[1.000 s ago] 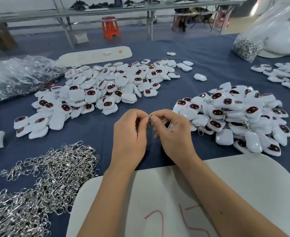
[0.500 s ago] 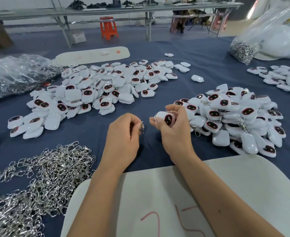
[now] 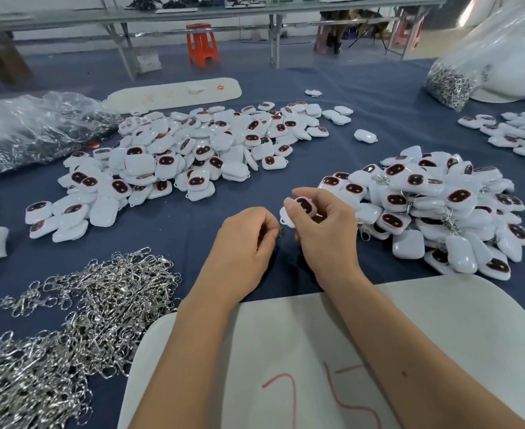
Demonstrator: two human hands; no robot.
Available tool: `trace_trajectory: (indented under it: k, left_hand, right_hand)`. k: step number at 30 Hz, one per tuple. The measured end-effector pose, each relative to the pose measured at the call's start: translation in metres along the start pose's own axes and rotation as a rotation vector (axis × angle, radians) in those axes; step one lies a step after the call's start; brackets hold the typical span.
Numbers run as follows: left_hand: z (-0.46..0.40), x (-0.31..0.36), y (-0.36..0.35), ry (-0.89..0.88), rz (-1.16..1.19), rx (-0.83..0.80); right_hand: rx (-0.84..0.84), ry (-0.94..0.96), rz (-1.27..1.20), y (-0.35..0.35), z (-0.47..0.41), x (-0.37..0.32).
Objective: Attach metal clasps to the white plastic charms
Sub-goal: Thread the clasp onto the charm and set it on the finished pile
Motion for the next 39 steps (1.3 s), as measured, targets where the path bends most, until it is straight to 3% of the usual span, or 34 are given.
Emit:
trace_trajectory:
  k: [20,29,33,36,39]
  left_hand:
    - [0.002,0.001,-0.003,0.046,-0.065,0.051]
    - [0.001,-0.005,-0.008,0.151,-0.117,0.051]
    - [0.0,-0.004,-0.003,0.147,-0.048,0.107]
    - [-0.002,0.002,0.0,0.05,-0.013,0.133]
    - [-0.001,0.007,0.001,-0.036,-0.015,0.153]
  right_hand:
    - [0.0,0.116,0.15,0.001,0.003,-0.016]
    - [0.026,0.33,0.321,-0.004,0.012,-0.039]
    - [0.039,0.224,0.19,0.0,0.01,-0.03]
    - [0.026,0.057,0.005,0.003,0.005,-0.015]
    - [0.023,0.009,-0.101,0.003,0.004,-0.011]
Point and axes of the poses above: each hand's wrist, its own z-axis away from the middle knuckle, its own y-axis out of the back of the hand, x = y × z, the point moved 8 cm from there along -z, towards the middle knuckle, and after that the axes turned 6 degrees about y, right-handed, at the moved point
